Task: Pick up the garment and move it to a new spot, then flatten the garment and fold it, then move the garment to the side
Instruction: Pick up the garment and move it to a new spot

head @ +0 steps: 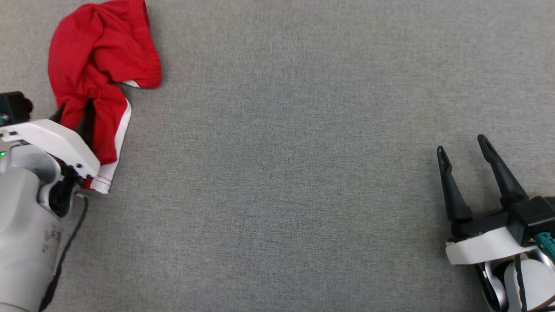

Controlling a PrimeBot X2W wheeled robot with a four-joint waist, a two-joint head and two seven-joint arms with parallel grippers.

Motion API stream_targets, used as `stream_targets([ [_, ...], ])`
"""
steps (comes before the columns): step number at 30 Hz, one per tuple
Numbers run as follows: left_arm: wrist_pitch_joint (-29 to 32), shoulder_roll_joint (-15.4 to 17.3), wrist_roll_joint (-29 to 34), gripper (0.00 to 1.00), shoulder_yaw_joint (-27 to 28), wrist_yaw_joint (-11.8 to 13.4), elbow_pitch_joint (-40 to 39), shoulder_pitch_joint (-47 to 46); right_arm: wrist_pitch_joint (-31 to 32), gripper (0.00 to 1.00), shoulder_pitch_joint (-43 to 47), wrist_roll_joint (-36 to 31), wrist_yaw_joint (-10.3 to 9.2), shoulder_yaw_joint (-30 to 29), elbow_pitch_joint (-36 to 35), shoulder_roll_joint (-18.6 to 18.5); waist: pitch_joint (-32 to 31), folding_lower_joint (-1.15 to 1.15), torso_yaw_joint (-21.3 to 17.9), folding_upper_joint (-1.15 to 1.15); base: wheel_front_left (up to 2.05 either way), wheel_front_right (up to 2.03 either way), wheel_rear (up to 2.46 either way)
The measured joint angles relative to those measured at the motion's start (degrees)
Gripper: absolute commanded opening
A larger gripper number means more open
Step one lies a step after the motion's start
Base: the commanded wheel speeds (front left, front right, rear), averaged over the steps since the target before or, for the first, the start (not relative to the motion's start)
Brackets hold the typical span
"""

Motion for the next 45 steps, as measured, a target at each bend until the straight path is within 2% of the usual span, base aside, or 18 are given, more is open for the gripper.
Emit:
stream_targets([
  [5, -1.85, -0.13, -2.9, 0.0, -4.88, 0.07, -5.66, 3.07, 0.08, 1.0, 1.79, 1.18, 0.0, -0.71, 1.4, 1.04, -3.16, 0.01, -0.5, 0.0, 0.0, 0.0, 0.0],
  [9, -3.32, 1.29, -3.74, 0.0, -8.48, 0.05, -12.88, 4.92, 0.08, 1.0, 2.48, 2.43, 0.0, 0.21, 2.63, 2.14, -6.67, 0.0, -0.91, 0.0, 0.0, 0.0, 0.0],
  [15, -2.32, 2.91, -4.19, 0.0, -12.7, 0.05, -29.75, 8.09, 0.08, 1.0, 3.56, 4.81, 0.0, 1.22, 3.86, 2.91, -12.3, 0.0, -2.88, 0.0, 0.0, 0.0, 0.0],
  [19, 0.58, 2.99, -4.41, 0.0, -13.77, 2.3, -42.78, 10.55, 0.08, 1.0, 4.83, 8.14, 0.0, 2.12, 4.53, 3.01, -14.84, 0.0, -5.65, 0.0, 0.0, 0.0, 0.0],
  [26, 4.88, 0.81, -8.5, 0.0, -15.62, 6.54, -63.4, 15.96, 0.08, 1.0, 5.83, 10.91, 0.0, 1.75, 4.69, 3.01, -17.04, 0.0, -11.73, 0.0, 0.0, 0.0, 0.0],
  [28, 5.86, -0.74, -10.54, 0.0, -16.22, 7.54, -68.15, 17.24, 0.08, 1.0, 6.19, 11.17, 0.0, 1.18, 4.7, 3.01, -17.34, 0.0, -13.31, 0.0, 0.0, 0.0, 0.0],
  [31, 6.88, -4.85, -17.84, 0.0, -16.67, 9.03, -74.35, 20.92, 0.08, 1.0, 6.51, 11.6, 0.0, 0.67, 4.66, 3.02, -17.46, 0.0, -15.42, 0.0, 0.0, 0.0, 0.0],
  [34, 7.58, -7.47, -24.52, 0.0, -15.99, 11.69, -76.3, 24.66, 0.08, 1.0, 6.71, 11.91, -0.01, 0.4, 4.54, 3.0, -17.16, 0.0, -16.95, 0.0, 0.0, 0.0, 0.0],
  [37, 7.37, -8.34, -28.03, 0.0, -14.62, 14.79, -74.01, 28.11, 0.08, 1.0, 6.78, 12.18, -0.01, 0.35, 4.45, 3.01, -16.64, 0.0, -17.95, 0.0, 0.0, 0.0, 0.0],
  [39, 7.08, -9.23, -30.98, 0.0, -12.61, 17.05, -69.64, 30.54, 0.08, 1.0, 6.77, 12.65, -0.01, 0.22, 4.42, 3.02, -16.27, 0.0, -18.31, 0.0, 0.0, 0.0, 0.0],
  [42, 6.92, -8.23, -32.67, 0.0, -9.6, 19.31, -60.7, 31.45, 0.08, 1.0, 6.73, 12.68, -0.01, 0.41, 4.52, 3.01, -16.01, 0.0, -18.69, 0.0, 0.0, 0.0, 0.0],
  [43, 6.6, -7.53, -32.39, 0.04, -8.89, 19.51, -57.59, 31.39, 0.08, 1.0, 6.69, 12.67, -0.01, 0.57, 4.61, 3.02, -15.99, 0.0, -18.81, 0.0, 0.0, 0.0, 0.0],
  [44, 5.81, -7.25, -32.26, 0.25, -8.12, 19.6, -54.51, 31.28, 0.08, 1.0, 6.66, 12.67, -0.01, 0.65, 4.72, 3.02, -16.0, 0.0, -18.92, 0.0, 0.0, 0.0, 0.0],
  [45, 5.2, -6.48, -31.39, 0.43, -7.73, 19.05, -51.63, 30.8, 0.08, 1.0, 6.58, 12.65, -0.01, 0.7, 4.75, 3.03, -16.04, 0.0, -19.02, 0.0, 0.0, 0.0, 0.0],
])
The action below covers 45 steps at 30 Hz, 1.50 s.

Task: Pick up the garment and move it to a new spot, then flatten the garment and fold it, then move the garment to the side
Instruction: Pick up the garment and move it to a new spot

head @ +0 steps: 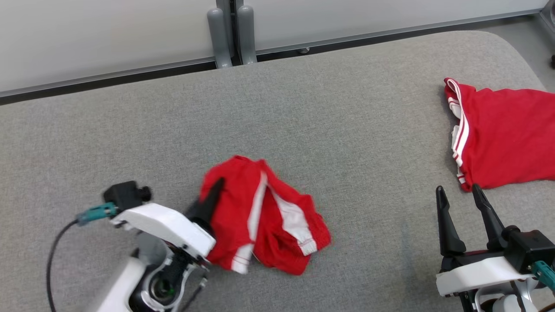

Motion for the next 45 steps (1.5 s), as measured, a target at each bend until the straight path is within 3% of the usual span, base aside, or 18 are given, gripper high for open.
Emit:
stream_targets([
  [1, -1.05, 0.34, 0.8, 0.92, 0.52, -0.48, 2.61, -0.69, 0.0, 1.0, -0.11, -0.09, 0.0, -0.02, -0.03, 0.0, -0.11, 0.0, -0.06, 0.0, 0.0, 0.0, 0.0],
  [2, -1.89, 0.44, 1.03, 1.0, 0.97, -1.44, 4.65, -1.46, 0.0, 1.0, -0.15, -0.18, 0.0, -0.07, -0.1, -0.01, -0.23, 0.0, -0.08, 0.0, 0.0, 0.0, 0.0],
  [5, -5.35, 0.45, 2.97, 1.0, 1.92, -4.72, 10.48, -3.74, 0.0, 1.0, -0.13, -0.82, 0.0, -0.23, -0.08, -0.01, -0.67, 0.0, 0.11, 0.0, 0.0, 0.0, 0.0],
  [6, -6.15, 0.3, 3.0, 0.71, 2.35, -5.72, 12.23, -4.49, 0.0, 1.0, -0.1, -1.13, 0.0, -0.33, -0.09, -0.01, -0.83, 0.0, 0.25, 0.0, 0.0, 0.0, 0.0],
  [7, -6.98, 0.02, 3.11, 0.56, 2.56, -6.35, 13.86, -5.21, 0.0, 1.0, -0.09, -1.2, 0.0, -0.33, -0.1, 0.0, -1.01, 0.0, 0.38, 0.0, 0.0, 0.0, 0.0],
  [8, -7.65, -0.19, 3.64, 0.61, 2.48, -7.02, 15.63, -5.83, 0.0, 1.0, -0.09, -1.37, 0.0, -0.35, -0.07, -0.01, -1.17, 0.0, 0.52, 0.0, 0.0, 0.0, 0.0],
  [9, -8.31, -0.54, 3.96, 0.9, 2.59, -7.27, 17.47, -6.49, 0.0, 1.0, -0.09, -1.65, 0.0, -0.34, 0.01, -0.01, -1.36, 0.0, 0.66, 0.0, 0.0, 0.0, 0.0],
  [10, -9.12, -0.75, 4.46, 1.0, 2.53, -7.47, 19.08, -7.17, 0.0, 1.0, -0.09, -1.81, 0.0, -0.23, 0.03, -0.01, -1.55, 0.0, 0.77, 0.0, 0.0, 0.0, 0.0],
  [17, -19.81, 2.07, 18.27, 1.0, -1.18, -8.42, 22.16, -9.79, 0.0, 1.0, 0.81, -2.56, 0.0, -0.94, 0.02, 0.0, -3.54, 0.0, 1.53, 0.0, 0.0, 0.0, 0.0],
  [20, -21.29, 3.68, 27.35, 1.0, -1.62, -5.79, 18.04, -7.99, 0.0, 1.0, 2.22, -3.16, 0.0, -1.86, -0.26, 0.02, -5.05, 0.0, 2.04, 0.0, 0.0, 0.0, 0.0],
  [24, -21.54, 2.61, 38.01, 1.0, 5.05, -2.86, 7.01, 2.3, 0.0, 1.0, 3.84, -4.98, 0.0, -3.38, -1.98, 0.02, -7.53, 0.0, 3.38, 0.0, 0.0, 0.0, 0.0],
  [31, -21.53, 0.01, 48.41, 1.0, 12.93, -2.07, 2.93, 16.02, 0.0, 1.0, 6.39, -7.01, 0.0, -4.46, -3.65, 0.01, -10.59, 0.0, 5.87, 0.0, 0.0, 0.0, 0.0],
  [37, -21.53, -4.32, 55.15, 1.0, 19.04, -5.19, 1.34, 24.3, 0.0, 1.0, 7.58, -7.14, 0.0, -5.31, -3.85, -0.01, -12.93, 0.0, 9.25, 0.0, 0.0, 0.0, 0.0],
  [45, -21.53, -8.78, 61.4, 1.0, 25.65, -11.59, 1.77, 28.18, 0.0, 1.0, 8.34, -6.98, 0.0, -4.52, -2.22, 0.01, -15.35, 0.0, 12.49, 0.0, 0.0, 0.0, 0.0],
])
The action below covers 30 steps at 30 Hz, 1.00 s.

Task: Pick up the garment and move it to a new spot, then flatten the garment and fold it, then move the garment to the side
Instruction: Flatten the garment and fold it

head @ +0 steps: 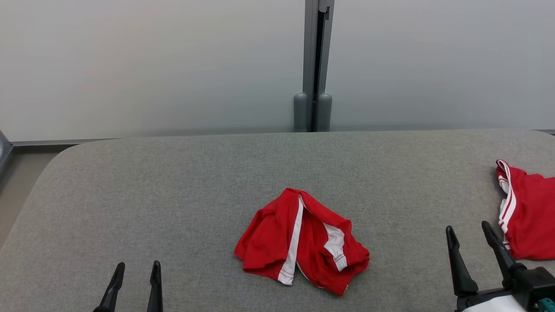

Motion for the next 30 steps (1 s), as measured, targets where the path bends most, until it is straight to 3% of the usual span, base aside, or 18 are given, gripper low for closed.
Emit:
stream_targets([
  [6, -0.01, -1.76, 2.2, 1.0, 2.33, -3.18, 0.05, 0.03, 0.0, 1.0, -0.02, 0.36, 0.0, 1.0, 0.48, 0.0, -0.04, 0.0, 0.03, 0.0, 0.0, 0.0, 0.0],
  [10, -0.01, -2.34, 3.24, 1.0, 0.08, -5.46, -0.69, -2.12, 0.0, 1.0, -0.51, 0.44, 0.0, 1.54, 0.51, 0.01, 0.67, 0.0, -0.96, 0.0, 0.0, 0.0, 0.0],
  [17, 0.75, -1.72, 5.13, 1.0, -14.12, -7.26, 2.07, -10.25, 0.0, 1.0, -2.26, 0.65, 0.0, 2.08, 0.37, 0.0, 2.46, 0.0, -4.43, 0.0, 0.0, 0.0, 0.0],
  [20, 3.81, -0.2, 3.15, 1.0, -24.03, -7.47, 3.96, -14.64, 0.0, 1.0, -2.74, 1.08, 0.0, 2.34, 0.51, 0.02, 3.28, 0.0, -6.43, 0.0, 0.0, 0.0, 0.0],
  [23, 6.55, 1.54, 0.83, 1.0, -30.47, -7.46, 6.28, -18.7, 0.0, 1.0, -3.49, 1.83, 0.0, 2.76, 0.6, -0.01, 4.13, 0.0, -8.58, 0.0, 0.0, 0.0, 0.0],
  [26, 9.0, 3.18, -0.15, 1.0, -34.27, -7.47, 9.75, -21.61, 0.0, 1.0, -4.35, 2.64, 0.0, 3.31, 0.58, 0.02, 5.15, 0.0, -10.82, 0.0, 0.0, 0.0, 0.0],
  [30, 10.57, 4.08, -0.53, 1.0, -34.48, -7.45, 13.56, -23.81, 0.0, 1.0, -4.98, 3.54, 0.0, 3.08, 0.49, 0.0, 6.44, 0.0, -13.9, 0.0, 0.0, 0.0, 0.0],
])
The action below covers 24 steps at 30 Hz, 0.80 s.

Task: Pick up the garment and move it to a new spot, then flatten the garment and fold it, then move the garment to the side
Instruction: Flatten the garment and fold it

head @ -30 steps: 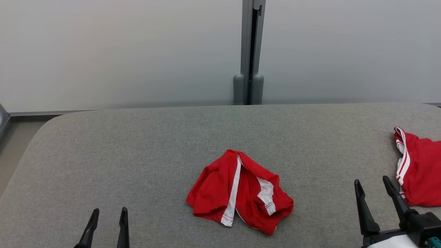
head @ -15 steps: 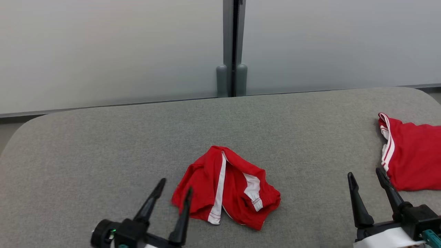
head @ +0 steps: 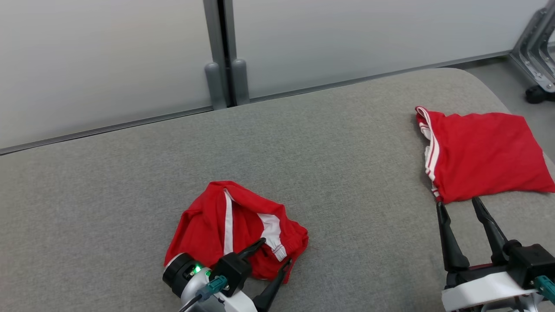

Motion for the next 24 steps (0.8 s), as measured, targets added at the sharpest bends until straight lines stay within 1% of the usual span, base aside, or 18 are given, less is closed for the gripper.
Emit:
stream_targets([
  [3, 0.33, -0.15, 0.03, 1.0, 0.37, 0.85, 1.64, -0.63, 0.0, 1.0, -0.07, 0.18, 0.0, -0.43, 0.01, -0.01, 0.88, 0.0, -1.92, 0.0, 0.0, 0.0, 0.0],
  [8, 0.92, -0.12, -0.04, 1.0, 0.43, 1.24, 3.5, -1.52, 0.0, 1.0, -0.07, 0.63, 0.0, -0.43, 0.07, -0.01, 1.96, 0.0, -4.01, 0.0, 0.0, 0.0, 0.0],
  [9, 1.05, -0.14, -0.07, 0.45, 0.47, 1.41, 3.9, -1.6, 0.0, 1.0, -0.07, 0.67, 0.0, -0.32, 0.08, 0.0, 2.09, 0.0, -4.28, 0.0, 0.0, 0.0, 0.0],
  [10, 1.37, -0.15, -0.24, 0.0, 0.63, 1.58, 4.17, -1.78, 0.0, 1.0, -0.07, 0.83, 0.0, -0.25, 0.08, 0.0, 2.2, 0.0, -4.49, 0.0, 0.0, 0.0, 0.0],
  [12, 1.98, -0.22, -1.19, 0.0, 0.93, 1.56, 4.21, -2.43, 0.0, 1.0, -0.09, 0.98, 0.0, -0.16, 0.07, 0.0, 2.36, 0.0, -4.76, 0.0, 0.0, 0.0, 0.0],
  [15, 2.52, -0.32, -3.05, 0.0, 1.79, 1.4, 1.88, -3.73, 0.0, 1.0, -0.12, 1.08, 0.0, -0.21, 0.01, 0.0, 2.48, 0.0, -4.75, 0.0, 0.0, 0.0, 0.0],
  [17, 2.44, -0.75, -4.31, 0.0, 3.15, 1.38, -0.93, -5.34, 0.0, 1.0, -0.12, 1.09, 0.0, -0.34, -0.02, 0.0, 2.65, 0.0, -4.63, 0.0, 0.0, 0.0, 0.0],
  [19, 2.47, -1.82, -6.84, 0.0, 5.33, 1.48, -3.91, -7.04, 0.0, 1.0, -0.25, 1.23, 0.0, -0.4, -0.01, 0.0, 2.83, 0.0, -4.45, 0.0, 0.0, 0.0, 0.0],
  [24, 4.09, -3.47, -11.15, 0.0, 8.73, 2.01, -11.29, -10.98, 0.0, 1.0, -0.99, 2.14, 0.01, 0.73, 0.2, 0.01, 3.33, 0.0, -4.59, 0.0, 0.0, 0.0, 0.0],
])
